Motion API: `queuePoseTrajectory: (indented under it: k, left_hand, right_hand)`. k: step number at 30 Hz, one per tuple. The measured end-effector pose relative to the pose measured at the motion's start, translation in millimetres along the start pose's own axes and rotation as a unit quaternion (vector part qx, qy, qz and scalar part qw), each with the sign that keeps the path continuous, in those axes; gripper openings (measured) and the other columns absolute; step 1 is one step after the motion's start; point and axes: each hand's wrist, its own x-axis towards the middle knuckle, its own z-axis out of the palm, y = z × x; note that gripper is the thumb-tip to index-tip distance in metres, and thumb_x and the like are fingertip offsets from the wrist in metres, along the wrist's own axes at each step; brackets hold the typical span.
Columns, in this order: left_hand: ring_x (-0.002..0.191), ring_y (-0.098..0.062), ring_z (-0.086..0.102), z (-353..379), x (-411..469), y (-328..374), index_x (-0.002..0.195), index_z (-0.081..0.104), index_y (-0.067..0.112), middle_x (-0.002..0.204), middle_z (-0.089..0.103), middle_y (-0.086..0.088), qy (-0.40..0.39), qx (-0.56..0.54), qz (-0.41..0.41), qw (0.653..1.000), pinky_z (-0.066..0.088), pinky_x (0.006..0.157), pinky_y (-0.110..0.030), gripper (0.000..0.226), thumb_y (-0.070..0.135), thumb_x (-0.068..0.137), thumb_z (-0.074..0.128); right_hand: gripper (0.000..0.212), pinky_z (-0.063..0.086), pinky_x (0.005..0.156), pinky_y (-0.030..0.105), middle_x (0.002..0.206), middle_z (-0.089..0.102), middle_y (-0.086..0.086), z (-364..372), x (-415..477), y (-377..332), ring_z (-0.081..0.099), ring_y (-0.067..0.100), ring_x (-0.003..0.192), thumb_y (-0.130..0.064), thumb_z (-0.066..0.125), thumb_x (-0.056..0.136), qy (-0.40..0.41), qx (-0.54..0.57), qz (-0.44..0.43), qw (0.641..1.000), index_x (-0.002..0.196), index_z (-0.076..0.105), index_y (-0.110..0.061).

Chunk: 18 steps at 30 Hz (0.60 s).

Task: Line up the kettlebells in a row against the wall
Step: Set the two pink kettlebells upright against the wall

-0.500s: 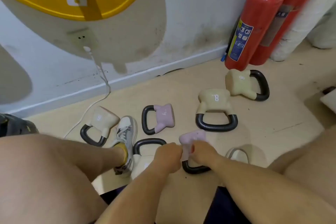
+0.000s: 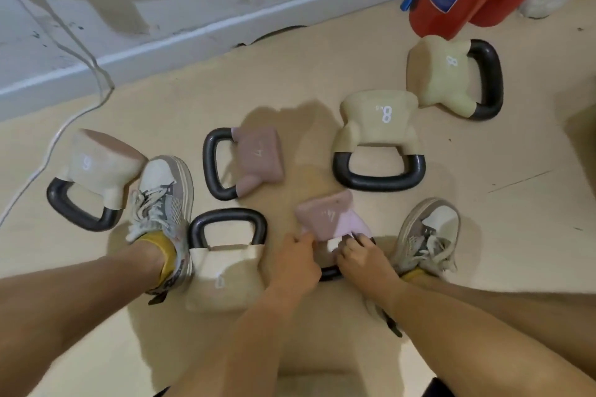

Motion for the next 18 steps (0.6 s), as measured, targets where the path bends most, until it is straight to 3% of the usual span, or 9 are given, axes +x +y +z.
queuePoseTrajectory:
  k: [3,5,6,8,10,12,15,17,18]
  left_hand:
    - [0.089,-0.027,0.051,9.9,5.4,-0.8,0.105,0.049,0.023,0.103,0.047,-0.006,0.036,-0.087,-0.050,0.994,0.046,0.076,-0.034,0.034,0.011,0.074,0.057]
    - [0.091,-0.029,0.054,7.3,6.6,1.7,0.095,0.047,0.019,0.105,0.052,-0.009,0.069,-0.199,-0.122,0.970,0.045,0.077,-0.034,0.027,0.019,0.072,0.060]
    - [0.090,-0.030,0.055,4.8,6.6,1.6,0.091,0.046,0.017,0.106,0.054,-0.010,0.083,-0.244,-0.155,0.954,0.045,0.077,-0.034,0.024,0.021,0.074,0.061]
    - [0.087,-0.030,0.057,-4.1,5.9,-2.1,0.091,0.043,0.019,0.104,0.055,-0.009,0.110,-0.293,-0.180,0.933,0.048,0.077,-0.037,0.025,0.024,0.076,0.062]
    - [0.080,-0.025,0.057,-17.2,5.8,-6.5,0.099,0.042,0.020,0.098,0.057,-0.006,0.122,-0.341,-0.184,0.914,0.048,0.071,-0.035,0.027,0.023,0.079,0.061]
    - [0.076,-0.022,0.055,-36.6,10.6,-7.4,0.107,0.045,0.018,0.095,0.059,-0.005,0.125,-0.399,-0.188,0.888,0.043,0.063,-0.030,0.029,0.015,0.082,0.059]
    - [0.073,-0.024,0.056,-73.3,23.5,-3.6,0.108,0.053,0.012,0.089,0.061,-0.009,0.130,-0.445,-0.188,0.866,0.043,0.059,-0.030,0.025,0.011,0.084,0.057]
    - [0.070,-0.025,0.057,-95.8,29.4,6.6,0.113,0.054,0.008,0.087,0.061,-0.012,0.116,-0.507,-0.189,0.833,0.045,0.055,-0.029,0.029,0.015,0.085,0.059]
    - [0.070,-0.026,0.060,-104.3,29.6,14.0,0.113,0.055,0.007,0.091,0.063,-0.014,0.106,-0.540,-0.189,0.814,0.047,0.055,-0.029,0.032,0.020,0.085,0.060]
  right_hand:
    - [0.029,0.045,0.050,0.023,0.040,0.054,-0.005,4.8,18.3,-4.0,0.055,0.015,0.043,-0.015,0.086,0.039,-0.030,0.036,-0.031,0.998,0.037,0.058,-0.023]
    - [0.036,0.044,0.044,0.020,0.036,0.052,-0.007,-8.1,26.4,-3.6,0.055,0.014,0.037,-0.023,0.091,0.021,-0.067,0.060,-0.060,0.994,0.030,0.056,-0.024]
    - [0.034,0.047,0.046,0.020,0.041,0.057,-0.005,-24.9,26.0,-4.6,0.059,0.015,0.041,-0.031,0.092,0.023,-0.122,0.042,-0.068,0.989,0.035,0.062,-0.023]
    - [0.036,0.053,0.068,0.028,0.080,0.072,0.000,-65.0,25.5,-2.6,0.068,0.020,0.076,-0.048,0.082,0.060,-0.239,0.036,-0.134,0.961,0.080,0.077,-0.020]
    - [0.037,0.045,0.079,0.031,0.102,0.068,0.002,-92.9,31.5,-1.4,0.062,0.024,0.098,-0.042,0.067,0.082,-0.280,0.115,-0.117,0.946,0.108,0.069,-0.016]
    - [0.026,0.041,0.074,0.029,0.085,0.064,-0.001,-124.9,38.8,-0.3,0.061,0.021,0.088,-0.037,0.066,0.083,-0.277,0.192,-0.109,0.935,0.097,0.067,-0.014]
    - [0.014,0.052,0.067,0.031,0.068,0.060,-0.003,-160.4,50.4,13.8,0.063,0.022,0.074,-0.031,0.066,0.073,-0.242,0.292,-0.060,0.923,0.071,0.057,-0.020]
    - [0.010,0.053,0.062,0.032,0.062,0.062,-0.001,-178.1,54.4,29.6,0.067,0.027,0.069,-0.021,0.064,0.069,-0.229,0.405,-0.028,0.885,0.076,0.060,-0.026]
    - [0.021,0.053,0.056,0.031,0.056,0.062,0.001,-186.1,52.8,37.7,0.066,0.027,0.060,-0.015,0.061,0.069,-0.221,0.476,-0.006,0.851,0.083,0.061,-0.031]
